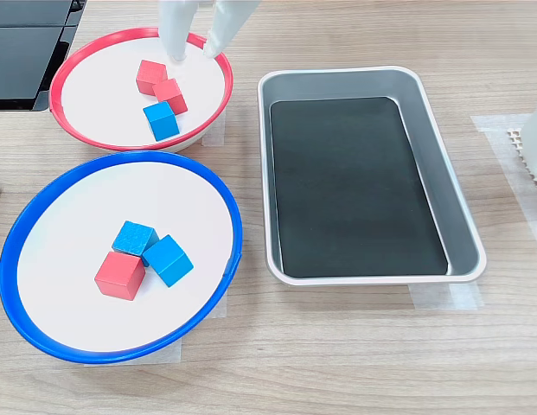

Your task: Relocate any misplaced blocks to their matching dishes.

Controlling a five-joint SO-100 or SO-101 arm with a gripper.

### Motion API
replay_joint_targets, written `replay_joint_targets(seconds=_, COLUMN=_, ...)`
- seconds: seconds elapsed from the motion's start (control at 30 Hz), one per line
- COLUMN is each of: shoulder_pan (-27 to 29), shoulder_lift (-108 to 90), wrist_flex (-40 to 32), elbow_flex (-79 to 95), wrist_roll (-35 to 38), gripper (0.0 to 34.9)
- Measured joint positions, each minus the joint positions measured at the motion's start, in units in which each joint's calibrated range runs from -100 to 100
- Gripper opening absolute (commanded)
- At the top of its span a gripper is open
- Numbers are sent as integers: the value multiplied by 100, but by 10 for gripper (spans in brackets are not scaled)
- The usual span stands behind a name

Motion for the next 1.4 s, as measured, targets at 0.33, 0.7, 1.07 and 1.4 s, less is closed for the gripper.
replay_joint_targets(seconds=0.33, shoulder_pan=-27, shoulder_lift=1202, wrist_flex=-122, elbow_flex=-889, wrist_roll=122, gripper=152)
replay_joint_targets(seconds=0.7, shoulder_pan=-18, shoulder_lift=1918, wrist_flex=-359, elbow_flex=-1506, wrist_roll=259, gripper=176)
replay_joint_targets(seconds=1.07, shoulder_pan=-18, shoulder_lift=2361, wrist_flex=-359, elbow_flex=-1824, wrist_roll=308, gripper=169)
replay_joint_targets(seconds=1.4, shoulder_pan=-35, shoulder_lift=2685, wrist_flex=-522, elbow_flex=-1969, wrist_roll=347, gripper=94)
